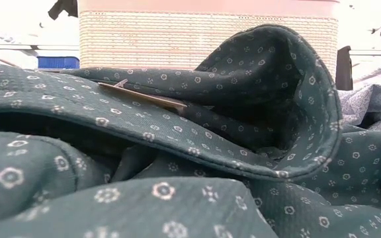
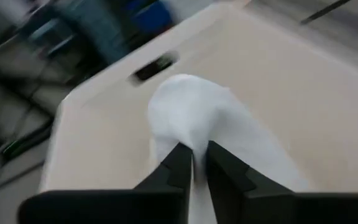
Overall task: Sort clothes
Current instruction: Put the white underwear into the white laundry organizer, then put the white sock into the white laundry organizer
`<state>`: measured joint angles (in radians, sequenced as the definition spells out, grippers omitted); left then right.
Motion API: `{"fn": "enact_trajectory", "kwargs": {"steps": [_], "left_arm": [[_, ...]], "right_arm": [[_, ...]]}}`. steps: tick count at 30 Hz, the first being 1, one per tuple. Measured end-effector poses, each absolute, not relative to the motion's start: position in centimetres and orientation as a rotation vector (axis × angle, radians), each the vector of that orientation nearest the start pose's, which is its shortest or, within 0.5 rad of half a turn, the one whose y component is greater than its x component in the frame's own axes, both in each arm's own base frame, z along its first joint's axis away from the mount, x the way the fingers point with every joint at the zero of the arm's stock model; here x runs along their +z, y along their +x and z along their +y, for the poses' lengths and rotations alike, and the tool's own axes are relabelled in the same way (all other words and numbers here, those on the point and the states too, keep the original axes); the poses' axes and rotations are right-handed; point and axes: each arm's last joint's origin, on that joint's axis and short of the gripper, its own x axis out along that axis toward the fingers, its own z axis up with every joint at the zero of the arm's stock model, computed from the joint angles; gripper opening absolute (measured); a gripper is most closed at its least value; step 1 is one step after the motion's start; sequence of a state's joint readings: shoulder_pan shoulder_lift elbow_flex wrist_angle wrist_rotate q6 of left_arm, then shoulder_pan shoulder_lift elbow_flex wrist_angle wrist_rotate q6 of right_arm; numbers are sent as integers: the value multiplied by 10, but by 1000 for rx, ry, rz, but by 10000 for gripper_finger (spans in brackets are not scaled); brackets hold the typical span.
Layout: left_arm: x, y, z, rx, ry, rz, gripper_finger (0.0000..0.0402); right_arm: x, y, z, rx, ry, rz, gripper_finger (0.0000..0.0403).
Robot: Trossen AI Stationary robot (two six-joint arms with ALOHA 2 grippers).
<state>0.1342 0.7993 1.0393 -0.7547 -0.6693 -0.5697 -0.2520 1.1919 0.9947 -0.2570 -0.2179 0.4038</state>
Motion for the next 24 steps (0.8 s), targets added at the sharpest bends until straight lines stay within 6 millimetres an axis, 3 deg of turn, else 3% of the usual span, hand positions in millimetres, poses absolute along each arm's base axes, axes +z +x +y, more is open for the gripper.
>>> {"fn": "enact_trajectory", "kwargs": {"steps": [5, 11, 17, 21, 24], "left_arm": [[365, 134, 38, 934, -550, 193, 88], [359, 134, 39, 978, -685, 183, 88], [343, 160, 41, 934, -787, 324, 90], [323, 190, 52, 893, -859, 465, 106], [318, 195, 63, 896, -934, 501, 122]], "right_arm": [[311, 252, -63, 33, 535, 503, 90], [328, 247, -74, 33, 385, 473, 166], [372, 240, -88, -15, 310, 384, 207], [408, 226, -94, -170, 230, 382, 212], [427, 214, -97, -292, 181, 408, 211]]}}
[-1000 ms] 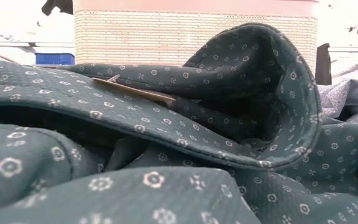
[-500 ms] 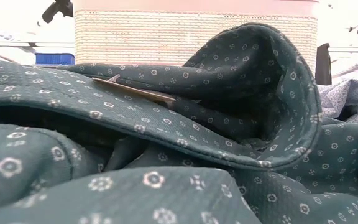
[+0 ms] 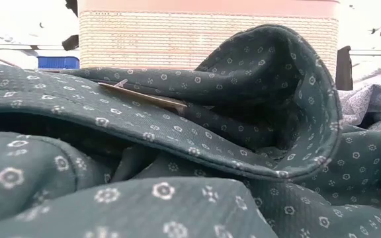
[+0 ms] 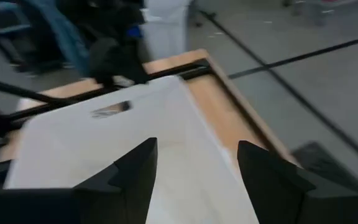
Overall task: Sort clothes
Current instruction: Put the white sock into the white laundry organizer
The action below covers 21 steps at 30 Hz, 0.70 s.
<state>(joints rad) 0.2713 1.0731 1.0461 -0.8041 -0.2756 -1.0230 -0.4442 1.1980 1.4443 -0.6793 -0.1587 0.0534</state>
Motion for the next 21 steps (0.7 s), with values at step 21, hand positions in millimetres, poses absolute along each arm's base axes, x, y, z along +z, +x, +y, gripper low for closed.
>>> {"fn": "enact_trajectory", "kwargs": {"steps": [21], "left_arm": [[294, 217, 89, 875, -954, 654, 158]], "right_arm": [[436, 199, -100, -421, 156, 481, 208]]}}
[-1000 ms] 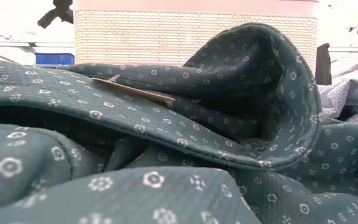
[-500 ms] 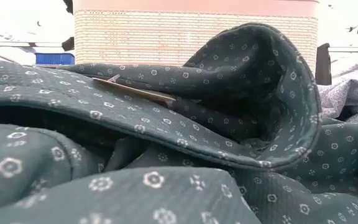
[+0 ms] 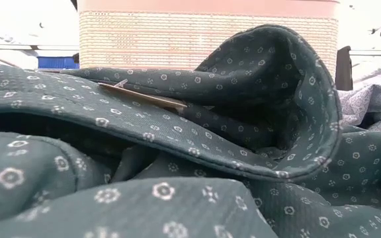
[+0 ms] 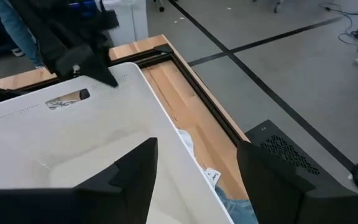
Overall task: Sort clothes
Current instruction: Put the white sock into the white laundry organizer
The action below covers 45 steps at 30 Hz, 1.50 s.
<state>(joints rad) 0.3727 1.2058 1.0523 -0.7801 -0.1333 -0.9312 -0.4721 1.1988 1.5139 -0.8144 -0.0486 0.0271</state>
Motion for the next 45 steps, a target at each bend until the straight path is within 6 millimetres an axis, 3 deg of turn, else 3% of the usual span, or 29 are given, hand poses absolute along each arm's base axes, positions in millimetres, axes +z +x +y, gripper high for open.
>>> {"fn": "enact_trajectory", "kwargs": {"steps": [6, 14, 18, 27, 36, 45], "left_arm": [[279, 229, 97, 900, -928, 724, 144], [288, 222, 113, 993, -792, 687, 22], [295, 214, 128, 1039, -735, 682, 21], [288, 177, 154, 1250, -718, 846, 22], [291, 154, 162, 1276, -710, 923, 22], [298, 137, 157, 1260, -739, 944, 22]], "right_arm": [[436, 199, -100, -423, 150, 482, 208], [436, 199, -101, -447, 144, 483, 208], [436, 199, -101, -449, 146, 483, 208], [436, 199, -101, -448, 163, 482, 208], [429, 194, -101, -518, 166, 567, 208], [424, 192, -100, -531, 198, 610, 208]]}}
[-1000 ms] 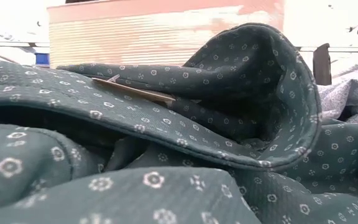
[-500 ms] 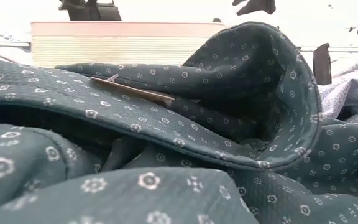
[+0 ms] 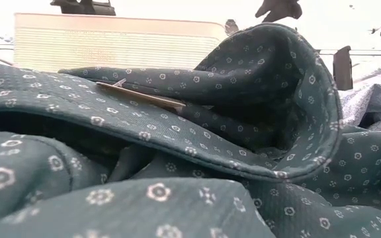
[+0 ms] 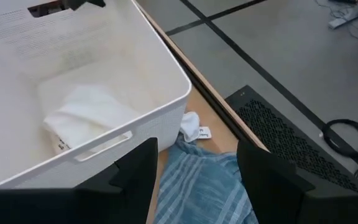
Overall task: Sort clothes
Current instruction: Put the white sock into the white laundry organizer
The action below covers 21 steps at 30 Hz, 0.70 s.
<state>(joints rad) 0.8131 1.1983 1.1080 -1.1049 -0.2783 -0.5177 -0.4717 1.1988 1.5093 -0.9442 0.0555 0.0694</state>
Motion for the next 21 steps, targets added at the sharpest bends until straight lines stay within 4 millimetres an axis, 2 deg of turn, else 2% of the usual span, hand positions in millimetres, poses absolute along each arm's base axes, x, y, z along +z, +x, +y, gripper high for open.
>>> {"fn": "enact_trajectory", "kwargs": {"steps": [5, 8, 14, 17, 21], "left_arm": [[299, 137, 155, 1215, -765, 943, 22], [299, 140, 153, 1168, -767, 953, 22], [298, 146, 145, 1153, -825, 939, 22], [297, 149, 142, 1184, -852, 924, 22], [296, 148, 140, 1217, -889, 922, 23]], "right_arm": [[411, 197, -105, -548, 221, 617, 208], [396, 204, -120, -593, 244, 549, 208], [363, 217, -182, -668, 401, 368, 208], [339, 231, -214, -663, 501, 355, 208], [297, 251, -249, -649, 639, 378, 208]]}}
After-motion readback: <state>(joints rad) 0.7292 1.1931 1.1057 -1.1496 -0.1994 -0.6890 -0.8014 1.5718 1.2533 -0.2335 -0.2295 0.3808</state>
